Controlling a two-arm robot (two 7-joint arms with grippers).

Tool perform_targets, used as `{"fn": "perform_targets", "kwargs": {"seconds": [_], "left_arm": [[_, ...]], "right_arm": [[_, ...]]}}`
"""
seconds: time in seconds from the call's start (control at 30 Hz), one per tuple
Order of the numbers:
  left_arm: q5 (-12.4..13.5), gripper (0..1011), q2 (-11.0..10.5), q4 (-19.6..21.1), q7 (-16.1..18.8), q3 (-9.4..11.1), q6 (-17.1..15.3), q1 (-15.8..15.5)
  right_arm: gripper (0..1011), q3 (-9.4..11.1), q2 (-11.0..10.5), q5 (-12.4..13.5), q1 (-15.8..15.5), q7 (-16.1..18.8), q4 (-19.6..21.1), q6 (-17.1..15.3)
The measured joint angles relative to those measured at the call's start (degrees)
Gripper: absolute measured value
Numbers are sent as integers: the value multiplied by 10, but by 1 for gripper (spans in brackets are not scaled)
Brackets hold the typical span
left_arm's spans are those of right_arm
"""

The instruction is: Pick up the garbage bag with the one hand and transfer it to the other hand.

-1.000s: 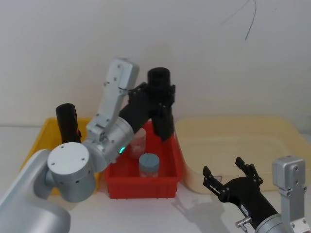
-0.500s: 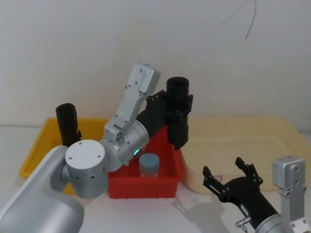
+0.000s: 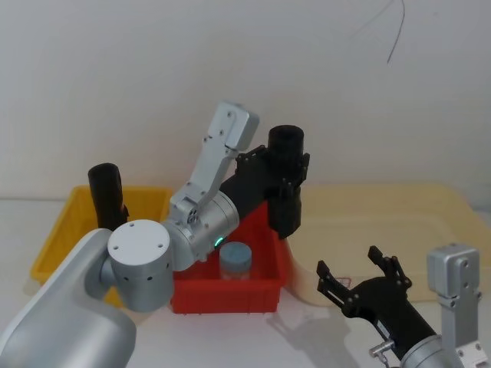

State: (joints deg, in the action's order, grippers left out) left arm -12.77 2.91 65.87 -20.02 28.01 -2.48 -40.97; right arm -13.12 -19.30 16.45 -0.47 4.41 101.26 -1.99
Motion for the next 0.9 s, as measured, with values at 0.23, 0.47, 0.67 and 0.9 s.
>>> {"fn": "perform_targets", "kwargs": {"seconds": [0.23, 0.47, 0.67, 0.9], "left_arm": [[0, 475, 0, -3, -1, 1, 1, -2], [-1, 474, 1, -5, -2, 2, 1, -3], [-1, 474, 1, -6, -3, 3, 2, -4], [-1, 474, 1, -7, -3, 3, 2, -4]], "right_arm": [[1004, -6, 0, 0, 16, 18, -3, -4], [1004, -15, 4, 1, 40, 37, -16, -8], [1004, -21, 10, 1, 64, 54, -36, -9], [1004, -25, 20, 2, 95, 71, -68, -7]]}}
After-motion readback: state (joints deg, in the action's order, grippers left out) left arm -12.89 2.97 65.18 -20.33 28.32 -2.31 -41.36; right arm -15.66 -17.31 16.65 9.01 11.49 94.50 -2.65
